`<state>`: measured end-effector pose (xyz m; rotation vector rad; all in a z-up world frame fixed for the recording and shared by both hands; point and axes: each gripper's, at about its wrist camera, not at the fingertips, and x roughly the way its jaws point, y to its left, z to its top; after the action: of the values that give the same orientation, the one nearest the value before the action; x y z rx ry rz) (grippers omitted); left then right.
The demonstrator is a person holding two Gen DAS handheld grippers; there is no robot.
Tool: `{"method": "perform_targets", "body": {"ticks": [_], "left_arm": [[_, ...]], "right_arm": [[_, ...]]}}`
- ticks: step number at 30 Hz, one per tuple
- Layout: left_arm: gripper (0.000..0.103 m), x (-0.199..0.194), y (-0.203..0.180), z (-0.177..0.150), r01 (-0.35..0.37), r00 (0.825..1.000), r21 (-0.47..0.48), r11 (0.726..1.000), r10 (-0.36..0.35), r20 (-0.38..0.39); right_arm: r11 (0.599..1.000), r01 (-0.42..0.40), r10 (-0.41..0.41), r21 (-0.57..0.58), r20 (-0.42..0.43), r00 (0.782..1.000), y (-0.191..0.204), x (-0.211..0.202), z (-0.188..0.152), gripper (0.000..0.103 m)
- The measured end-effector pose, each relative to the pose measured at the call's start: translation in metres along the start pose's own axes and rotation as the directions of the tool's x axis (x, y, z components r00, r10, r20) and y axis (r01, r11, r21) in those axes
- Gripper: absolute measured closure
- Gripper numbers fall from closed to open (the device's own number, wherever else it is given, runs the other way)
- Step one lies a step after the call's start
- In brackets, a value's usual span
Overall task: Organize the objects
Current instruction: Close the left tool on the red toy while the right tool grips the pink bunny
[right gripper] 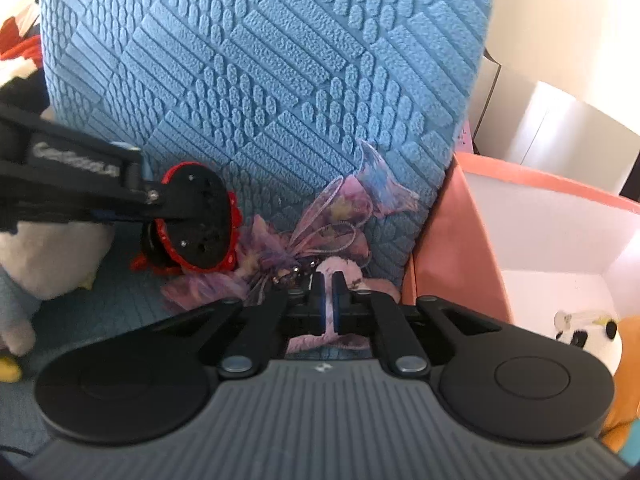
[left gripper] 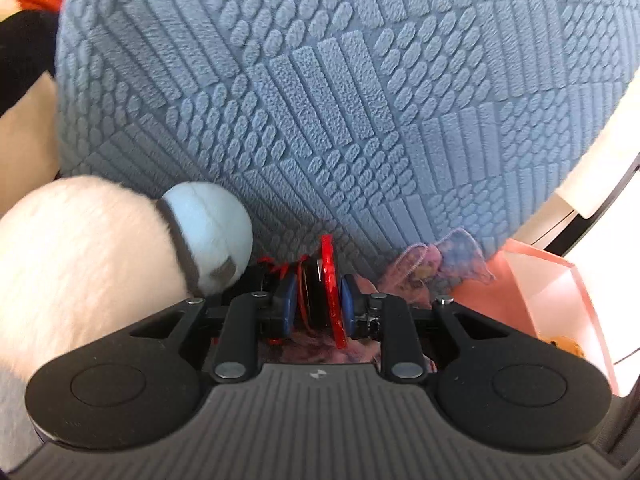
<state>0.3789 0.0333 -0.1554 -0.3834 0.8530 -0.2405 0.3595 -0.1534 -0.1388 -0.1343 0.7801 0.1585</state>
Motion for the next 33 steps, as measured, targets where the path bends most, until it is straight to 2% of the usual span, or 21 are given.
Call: {"method": "perform_targets", "body": {"ticks": [8,9,10,11,12,16,21,25,26,27,28,29,30,31,33], "left_arm": [[0.077,-0.058,0.002,-0.03,0.015,1.0,-0.005,1.0,-0.015,0.002],[0.08,-0.062,0.0,-0.036,0.01,1.0,-0.002,1.0,-0.01,0.001],[0.09,-0.066,-0.003,-0.039,0.009,1.0,0.002,1.0,-0.009,0.003],[0.091,-0.069,-0.004,-0.041,0.002,1.0,0.003,1.0,-0.002,-0.009],[0.097,-0.082,0.003,-0.045,0.01,1.0,-0.003,1.0,-0.01,-0.008],[0.097,-0.102,0.005,-0.059,0.012,1.0,-0.025,1.0,-0.013,-0.018],[0.096,-0.116,0.017,-0.073,0.045,0.999,-0.134,0.99,-0.048,-0.02],[0.095,-0.104,0.032,-0.08,0.078,0.994,-0.274,0.958,-0.097,-0.056],[0.094,-0.1,0.035,-0.081,0.085,0.992,-0.306,0.948,-0.111,-0.067],[0.088,-0.095,0.038,-0.081,0.086,0.99,-0.332,0.939,-0.119,-0.08],[0.079,-0.09,0.04,-0.082,0.085,0.988,-0.353,0.932,-0.125,-0.091],[0.073,-0.085,0.041,-0.083,0.082,0.987,-0.369,0.926,-0.127,-0.1],[0.058,-0.08,0.042,-0.084,0.074,0.987,-0.383,0.921,-0.124,-0.105],[0.048,-0.076,0.043,-0.084,0.064,0.987,-0.394,0.917,-0.116,-0.11],[0.045,-0.068,0.043,-0.084,0.05,0.988,-0.411,0.91,-0.106,-0.115]], "right_arm": [[1.0,-0.006,0.006,0.023,0.014,1.0,-0.015,-0.025,-0.006,0.097],[1.0,-0.012,0.011,0.021,0.017,1.0,-0.014,-0.03,-0.007,0.097],[1.0,-0.015,0.015,0.022,0.022,1.0,-0.011,-0.036,-0.008,0.097],[1.0,-0.017,0.016,0.026,0.024,1.0,-0.011,-0.039,-0.005,0.095],[0.999,-0.023,0.022,0.031,0.024,0.999,-0.013,-0.039,-0.006,0.095],[0.997,-0.054,0.054,0.051,0.013,0.998,-0.011,-0.037,-0.002,0.095],[0.996,-0.073,0.071,0.049,0.04,0.997,-0.009,-0.05,0.003,0.094],[0.993,-0.101,0.098,0.061,0.042,0.994,-0.012,-0.06,0.004,0.092],[0.992,-0.106,0.104,0.062,0.038,0.994,-0.013,-0.06,0.004,0.088],[0.992,-0.112,0.11,0.062,0.037,0.993,-0.013,-0.06,0.004,0.083],[0.991,-0.119,0.117,0.059,0.036,0.992,-0.012,-0.058,0.004,0.071],[0.991,-0.124,0.122,0.053,0.035,0.992,-0.012,-0.058,0.004,0.064],[0.991,-0.13,0.128,0.041,0.032,0.991,-0.011,-0.056,0.005,0.063],[0.991,-0.133,0.132,0.025,0.027,0.991,-0.01,-0.053,0.007,0.063],[0.991,-0.135,0.135,-0.009,0.019,0.991,-0.006,-0.043,0.011,0.063]]}}
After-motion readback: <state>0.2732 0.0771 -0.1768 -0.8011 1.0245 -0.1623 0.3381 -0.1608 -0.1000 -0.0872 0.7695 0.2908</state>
